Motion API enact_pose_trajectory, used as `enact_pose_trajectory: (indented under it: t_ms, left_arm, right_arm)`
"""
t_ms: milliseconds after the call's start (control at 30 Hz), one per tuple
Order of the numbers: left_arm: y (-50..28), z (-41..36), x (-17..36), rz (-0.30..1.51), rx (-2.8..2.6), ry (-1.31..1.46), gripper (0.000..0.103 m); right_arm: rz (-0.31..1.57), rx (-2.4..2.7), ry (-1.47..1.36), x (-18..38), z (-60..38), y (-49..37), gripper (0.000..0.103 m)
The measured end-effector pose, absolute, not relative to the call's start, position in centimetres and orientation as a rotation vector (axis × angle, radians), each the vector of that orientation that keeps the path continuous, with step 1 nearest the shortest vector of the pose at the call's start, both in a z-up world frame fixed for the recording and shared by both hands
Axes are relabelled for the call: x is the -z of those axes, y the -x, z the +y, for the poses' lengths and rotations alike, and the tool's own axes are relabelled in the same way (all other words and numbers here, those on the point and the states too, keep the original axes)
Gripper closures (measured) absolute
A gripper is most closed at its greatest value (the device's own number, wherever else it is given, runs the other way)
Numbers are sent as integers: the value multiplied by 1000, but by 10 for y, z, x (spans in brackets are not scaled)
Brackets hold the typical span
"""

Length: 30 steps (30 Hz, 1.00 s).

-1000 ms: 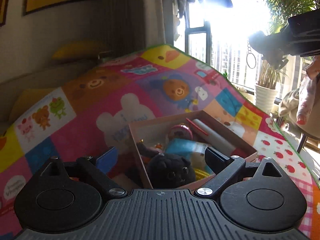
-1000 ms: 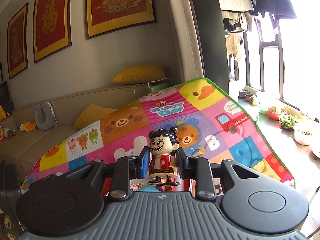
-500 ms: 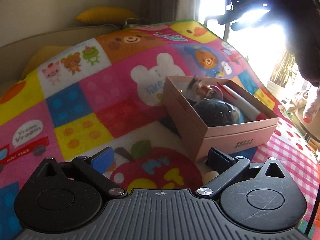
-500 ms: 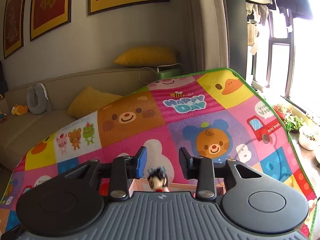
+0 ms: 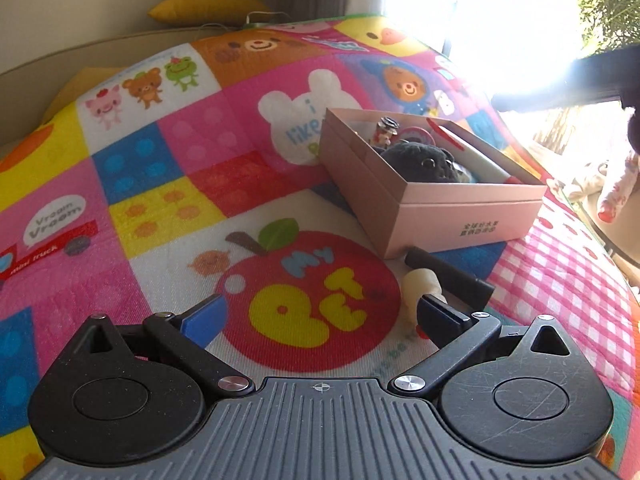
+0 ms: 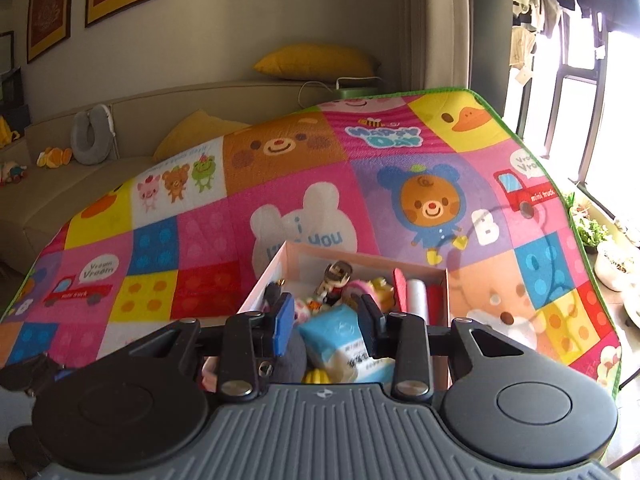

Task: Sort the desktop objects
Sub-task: 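Lower the figurine into the pink box and open the right tool, then grasp the white-red bottle on the mat with the left tool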

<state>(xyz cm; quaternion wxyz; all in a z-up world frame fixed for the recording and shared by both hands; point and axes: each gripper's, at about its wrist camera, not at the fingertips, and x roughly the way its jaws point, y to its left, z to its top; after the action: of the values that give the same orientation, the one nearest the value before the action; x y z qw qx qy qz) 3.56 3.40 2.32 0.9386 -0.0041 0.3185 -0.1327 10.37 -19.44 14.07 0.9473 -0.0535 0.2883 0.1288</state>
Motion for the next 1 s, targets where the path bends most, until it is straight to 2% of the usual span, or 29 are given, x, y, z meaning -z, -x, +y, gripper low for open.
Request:
enact_pose_trajectory:
  t_ms: [267, 433, 533, 567, 833, 933, 967, 1000]
  left_arm:
    - [-13, 41, -26, 654, 232, 25, 0]
    - [1, 38, -34, 642, 220, 8, 0]
    - [6, 37, -37, 645, 215, -2, 0]
    - [6, 36, -37, 649, 215, -3, 0]
    - [6, 5, -32, 677, 303, -31, 0]
    - [2, -10, -28, 679, 336, -43, 0]
    - [1, -14, -27, 677, 347, -44, 0]
    - [0, -17, -26, 674, 354, -47, 0]
  right_arm:
    - [706, -361, 236, -65, -156, -46, 70]
    - [737, -355, 240, -37, -143, -51, 70]
    - [772, -349, 211, -29, -147, -54, 73]
    - [775, -354, 204, -28, -150, -51, 80]
    - [753, -304, 206, -24, -186, -17, 80]
    - [708, -206, 236, -22, -201, -7, 64]
    - [686, -166, 247, -20, -206, -3, 55]
    - [674, -146, 242, -19, -210, 0, 51]
